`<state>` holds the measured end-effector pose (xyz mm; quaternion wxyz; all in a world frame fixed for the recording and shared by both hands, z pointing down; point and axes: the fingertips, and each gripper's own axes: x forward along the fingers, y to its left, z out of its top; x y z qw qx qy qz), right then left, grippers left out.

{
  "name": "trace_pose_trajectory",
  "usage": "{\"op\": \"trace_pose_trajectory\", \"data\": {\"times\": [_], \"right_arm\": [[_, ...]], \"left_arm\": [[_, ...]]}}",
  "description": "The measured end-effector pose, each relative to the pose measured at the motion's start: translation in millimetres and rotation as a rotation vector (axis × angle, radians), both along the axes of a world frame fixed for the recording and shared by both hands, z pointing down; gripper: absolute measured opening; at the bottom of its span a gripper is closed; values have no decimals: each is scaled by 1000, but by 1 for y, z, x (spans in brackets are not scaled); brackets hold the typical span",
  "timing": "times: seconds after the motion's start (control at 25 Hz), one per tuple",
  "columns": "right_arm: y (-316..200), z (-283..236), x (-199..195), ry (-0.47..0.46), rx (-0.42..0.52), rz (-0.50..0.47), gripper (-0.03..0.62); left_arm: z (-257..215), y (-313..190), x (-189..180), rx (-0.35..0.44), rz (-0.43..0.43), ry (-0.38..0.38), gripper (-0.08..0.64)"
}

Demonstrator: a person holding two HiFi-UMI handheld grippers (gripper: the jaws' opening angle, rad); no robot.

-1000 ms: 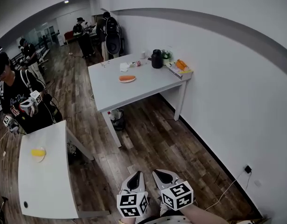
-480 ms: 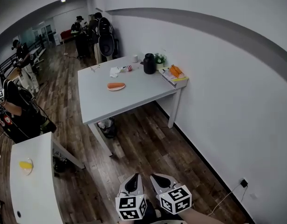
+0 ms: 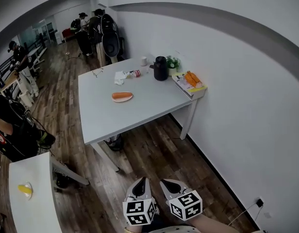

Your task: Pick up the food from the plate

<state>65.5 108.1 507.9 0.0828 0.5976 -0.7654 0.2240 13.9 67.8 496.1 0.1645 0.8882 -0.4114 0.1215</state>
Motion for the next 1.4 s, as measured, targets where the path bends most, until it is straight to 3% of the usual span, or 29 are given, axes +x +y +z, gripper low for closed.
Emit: {"op": "trace_pose_trajectory", "data": {"times": [0.4, 0.88, 1.04, 1.24, 1.4], "right_arm": [[-181, -13, 10, 12, 23, -31, 0], [-328, -2, 29, 53, 12, -112, 0], [-403, 6, 50, 91, -8, -188, 0], [-503, 10, 65, 156, -27, -324, 0], [-568, 24, 68, 258, -58, -503, 0]], "left_arm": [[-13, -174, 10, -4, -28, 13, 8], [-9, -315, 6, 0, -129, 24, 8], [0, -375, 18, 7, -157, 24, 8], [7, -454, 24, -19, -250, 19, 8], [13, -508, 30, -41, -323, 20, 8]]}}
